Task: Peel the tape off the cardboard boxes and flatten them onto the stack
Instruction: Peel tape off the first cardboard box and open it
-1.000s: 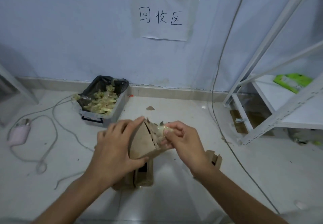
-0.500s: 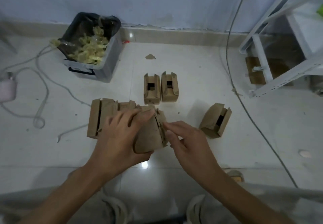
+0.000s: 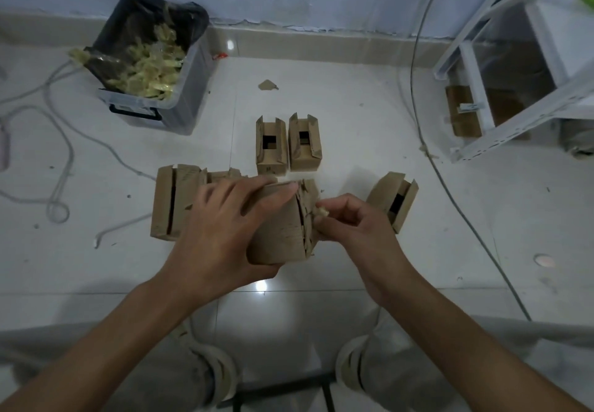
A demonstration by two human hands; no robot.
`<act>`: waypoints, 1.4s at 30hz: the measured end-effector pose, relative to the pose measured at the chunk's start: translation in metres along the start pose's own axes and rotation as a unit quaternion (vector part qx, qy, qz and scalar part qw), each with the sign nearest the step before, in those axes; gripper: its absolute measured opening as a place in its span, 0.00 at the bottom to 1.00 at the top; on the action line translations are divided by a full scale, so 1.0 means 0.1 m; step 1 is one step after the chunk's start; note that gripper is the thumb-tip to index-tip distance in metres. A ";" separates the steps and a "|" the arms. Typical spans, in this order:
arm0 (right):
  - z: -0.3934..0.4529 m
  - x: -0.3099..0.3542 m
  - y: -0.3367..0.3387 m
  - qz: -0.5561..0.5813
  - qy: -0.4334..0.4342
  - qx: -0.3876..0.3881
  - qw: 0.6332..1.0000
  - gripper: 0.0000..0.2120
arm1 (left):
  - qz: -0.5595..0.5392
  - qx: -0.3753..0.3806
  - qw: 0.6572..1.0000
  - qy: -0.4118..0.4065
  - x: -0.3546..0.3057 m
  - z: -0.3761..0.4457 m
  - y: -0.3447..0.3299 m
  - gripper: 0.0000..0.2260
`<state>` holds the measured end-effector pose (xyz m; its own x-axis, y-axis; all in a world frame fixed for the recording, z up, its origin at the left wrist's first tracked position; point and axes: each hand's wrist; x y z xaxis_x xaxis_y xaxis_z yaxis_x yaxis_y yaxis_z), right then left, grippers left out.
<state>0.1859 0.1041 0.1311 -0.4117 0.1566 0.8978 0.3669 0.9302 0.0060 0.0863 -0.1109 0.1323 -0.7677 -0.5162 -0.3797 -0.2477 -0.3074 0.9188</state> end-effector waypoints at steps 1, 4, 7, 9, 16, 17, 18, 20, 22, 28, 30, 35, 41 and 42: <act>0.00 0.00 0.00 -0.025 0.022 -0.013 0.999 0.04 | 0.005 -0.005 1.000 -0.006 0.00 0.00 0.00 0.49; 0.01 -0.06 -0.05 -0.258 0.151 -0.074 0.951 0.06 | 0.012 -0.027 1.000 -0.007 -0.01 0.01 0.02 0.49; 0.02 -0.10 -0.07 -0.275 0.176 -0.048 0.944 0.12 | 0.013 -0.040 0.999 0.005 0.00 0.01 0.02 0.49; 0.02 -0.11 -0.06 -0.226 0.159 -0.030 0.961 0.13 | 0.005 -0.040 0.999 0.013 0.01 0.01 0.02 0.50; 0.02 0.03 0.05 -0.100 -0.025 -0.051 0.993 0.14 | 0.012 -0.066 0.998 -0.001 -0.04 0.01 0.02 0.48; 0.02 0.04 0.05 -0.101 -0.034 -0.040 0.993 0.15 | 0.004 -0.072 0.997 0.002 -0.03 0.02 0.03 0.48; 0.02 0.05 0.05 -0.101 -0.036 -0.028 0.994 0.13 | -0.005 -0.076 0.997 0.003 -0.03 0.03 0.03 0.47; 0.00 0.05 0.04 -0.101 -0.028 -0.015 0.994 0.10 | -0.009 -0.075 0.997 -0.005 -0.02 0.04 0.04 0.46; 0.01 0.06 0.04 -0.101 -0.014 -0.013 0.995 0.08 | -0.011 -0.073 0.997 -0.014 -0.02 0.05 0.05 0.46; 0.04 0.14 0.07 -0.066 0.004 -0.007 0.998 0.06 | -0.053 -0.087 0.995 -0.023 -0.03 0.07 0.10 0.44; 0.04 0.15 0.08 -0.073 0.007 -0.007 0.997 0.05 | -0.050 -0.090 0.994 -0.028 -0.05 0.07 0.11 0.44; 0.06 0.12 0.09 -0.211 0.089 -0.055 0.972 0.05 | -0.032 -0.091 0.995 -0.035 -0.06 0.06 0.11 0.45; 0.08 0.06 0.04 -0.355 0.151 -0.111 0.916 0.06 | -0.035 -0.079 0.996 -0.022 -0.09 0.07 0.05 0.46; 0.08 0.06 0.04 -0.368 0.158 -0.117 0.909 0.06 | -0.035 -0.082 0.996 -0.023 -0.09 0.07 0.05 0.46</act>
<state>0.1783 0.1112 0.1328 -0.3699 -0.6168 0.6948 0.2716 0.6434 0.7157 0.0883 -0.1021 0.1414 -0.7788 -0.4540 -0.4329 -0.2044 -0.4688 0.8593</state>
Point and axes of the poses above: each hand's wrist, its own z-axis towards the middle knuckle, its own y-axis out of the back of the hand, x = y × z, and after that the axes turned 2 degrees about -z, right-handed
